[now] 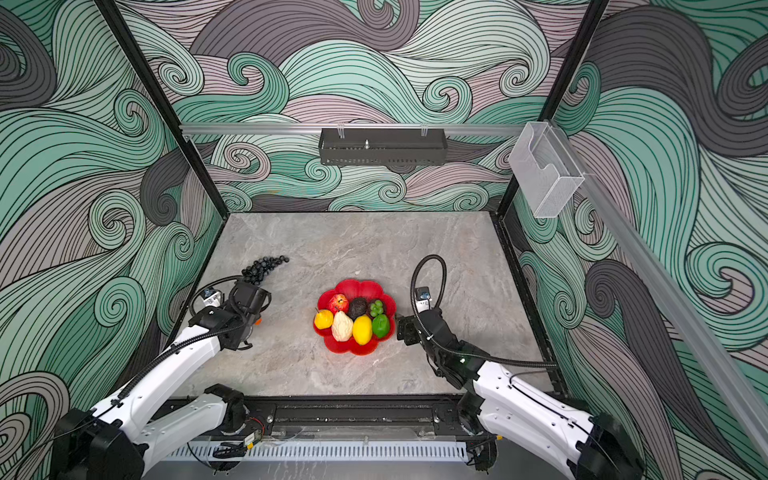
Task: Place and organize the fake fruits in the fruit bowl
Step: 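Draw the right gripper back while the left gripper lowers onto the red strawberry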
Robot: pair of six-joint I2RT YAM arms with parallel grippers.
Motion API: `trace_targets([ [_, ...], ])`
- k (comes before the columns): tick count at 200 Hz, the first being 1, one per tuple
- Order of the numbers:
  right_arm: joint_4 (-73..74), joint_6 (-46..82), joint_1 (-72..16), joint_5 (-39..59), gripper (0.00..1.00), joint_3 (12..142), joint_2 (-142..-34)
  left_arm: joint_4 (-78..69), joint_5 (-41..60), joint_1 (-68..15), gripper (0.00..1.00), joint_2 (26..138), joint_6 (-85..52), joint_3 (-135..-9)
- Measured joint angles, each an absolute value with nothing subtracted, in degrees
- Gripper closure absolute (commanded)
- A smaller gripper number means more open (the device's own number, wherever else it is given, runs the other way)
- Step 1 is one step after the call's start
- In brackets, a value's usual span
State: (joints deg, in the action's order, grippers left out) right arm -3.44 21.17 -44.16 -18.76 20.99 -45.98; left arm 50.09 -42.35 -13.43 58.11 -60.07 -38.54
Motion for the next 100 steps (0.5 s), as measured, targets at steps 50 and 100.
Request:
trace_targets([
  [50,-1.5,23.7,-42.7,-15.0,0.14,20.9,-45.9,48.8,-35.7,1.9,0.01,62.9,-63.0,-36.8],
  [100,-1.1,24.6,-42.0,-13.7,0.13,20.9,-45.5,43.5,-23.9,13.8,0.04,70.1,-60.1,-36.6],
])
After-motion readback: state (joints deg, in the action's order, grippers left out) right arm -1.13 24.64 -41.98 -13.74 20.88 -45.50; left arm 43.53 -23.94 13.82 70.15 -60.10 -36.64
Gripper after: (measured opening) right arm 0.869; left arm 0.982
